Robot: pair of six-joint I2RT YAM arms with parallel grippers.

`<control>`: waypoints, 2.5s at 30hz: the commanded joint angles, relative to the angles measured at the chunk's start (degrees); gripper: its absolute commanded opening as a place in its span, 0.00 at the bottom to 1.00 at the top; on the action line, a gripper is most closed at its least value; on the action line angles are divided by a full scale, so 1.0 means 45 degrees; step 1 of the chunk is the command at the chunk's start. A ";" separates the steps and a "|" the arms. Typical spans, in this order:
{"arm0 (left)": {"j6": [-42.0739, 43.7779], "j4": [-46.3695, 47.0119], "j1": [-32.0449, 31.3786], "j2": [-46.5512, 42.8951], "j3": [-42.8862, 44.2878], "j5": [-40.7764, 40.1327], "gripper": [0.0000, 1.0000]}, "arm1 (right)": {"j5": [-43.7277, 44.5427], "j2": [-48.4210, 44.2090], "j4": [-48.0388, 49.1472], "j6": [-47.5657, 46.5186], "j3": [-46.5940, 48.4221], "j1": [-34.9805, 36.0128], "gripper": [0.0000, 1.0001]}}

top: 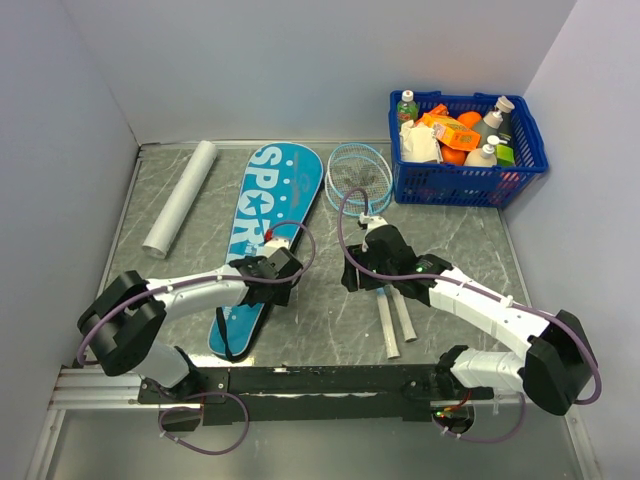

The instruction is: Pack up the badminton gear

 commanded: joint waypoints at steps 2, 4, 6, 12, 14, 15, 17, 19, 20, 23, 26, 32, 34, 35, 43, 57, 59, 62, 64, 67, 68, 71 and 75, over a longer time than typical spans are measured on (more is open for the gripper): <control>-0.0122 0.0380 0.0130 -0.0054 -0.0066 -0.0215 0.64 | -0.0295 0.0125 0.0582 0.0099 -0.0047 -0.0023 0.66; -0.0025 0.0438 0.0227 -0.0035 -0.0085 -0.0156 0.48 | -0.0296 0.0164 0.0640 0.0138 -0.0106 -0.0042 0.66; 0.0073 0.0478 0.0306 -0.0054 -0.0046 -0.0136 0.36 | -0.0354 0.0204 0.0680 0.0197 -0.0145 -0.0023 0.66; 0.0210 0.0536 0.0443 -0.0132 0.0012 -0.0214 0.01 | -0.0335 0.0419 0.0738 0.0217 -0.0126 -0.0023 0.66; 0.0210 0.0478 0.0463 -0.0249 0.0051 -0.0350 0.01 | -0.0101 0.0458 0.0622 0.0158 -0.0067 -0.0042 0.66; 0.0210 0.0497 0.0501 -0.0501 0.0051 -0.0390 0.01 | -0.0023 0.0477 0.0563 0.0119 -0.0009 -0.0120 0.66; 0.0210 0.0536 0.0579 -0.0872 0.0129 -0.0293 0.01 | -0.0022 0.0575 0.0427 0.0041 0.0225 -0.0315 0.66; 0.0268 0.0575 0.0735 -0.1517 0.0343 -0.0020 0.01 | -0.0022 0.0827 0.0348 -0.0076 0.0556 -0.0783 0.66; 0.0307 0.0595 0.0775 -0.1693 0.0422 0.0058 0.01 | 0.0307 0.0964 0.0309 -0.0231 0.0693 -0.0959 0.67; 0.0521 0.0634 0.0931 -0.2260 0.0870 0.0390 0.01 | 0.0584 0.1725 0.0211 -0.0427 0.1337 -0.1876 0.69; 0.0561 0.0634 0.0970 -0.2281 0.1300 0.0430 0.01 | 0.0563 0.2468 0.0250 -0.0623 0.1943 -0.2677 0.70; 0.0601 0.1140 0.1107 -0.2339 0.1711 0.0566 0.01 | 0.0917 0.4283 0.0191 -0.0955 0.3349 -0.3927 0.71; 0.0581 0.1356 0.1185 -0.2378 0.1731 0.0722 0.01 | 0.0644 0.5065 0.0074 -0.1033 0.3916 -0.4531 0.70; 0.0562 0.1492 0.1204 -0.2436 0.1731 0.0820 0.01 | 0.0526 0.5299 0.0036 -0.1111 0.4091 -0.4689 0.69; 0.0561 0.2118 0.1380 -0.3042 0.1438 0.1152 0.01 | 0.0213 0.6961 -0.0082 -0.1561 0.4796 -0.5413 0.66; 0.0679 0.3114 0.1869 -0.3237 0.0990 0.2090 0.01 | 0.0446 0.8523 -0.0316 -0.1405 0.5108 -0.5472 0.58; 0.0679 0.3192 0.1888 -0.3373 0.0931 0.2187 0.01 | 0.0485 0.8621 -0.0452 -0.1366 0.5342 -0.5472 0.46; 0.0679 0.3232 0.1908 -0.3549 0.0755 0.2208 0.01 | 0.0525 0.8622 -0.0628 -0.1366 0.5518 -0.5453 0.28; 0.0659 0.3310 0.1908 -0.3648 0.0657 0.2208 0.01 | 0.0603 0.8680 -0.0823 -0.1443 0.5694 -0.5472 0.14; 0.0640 0.3349 0.1908 -0.3726 0.0598 0.2208 0.01 | 0.0739 0.8759 -0.1039 -0.1600 0.6104 -0.5453 0.00; 0.0640 0.3368 0.1908 -0.3707 0.0598 0.2227 0.01 | 0.0778 0.8739 -0.1116 -0.1619 0.6259 -0.5453 0.00; 0.0620 0.3524 0.1908 -0.3609 0.0540 0.2169 0.01 | 0.0974 0.8486 -0.1369 -0.1756 0.6688 -0.5433 0.00; 0.0542 0.3661 0.1947 -0.3316 0.0696 0.2305 0.01 | 0.1442 0.7609 -0.1995 -0.1854 0.7121 -0.5063 0.00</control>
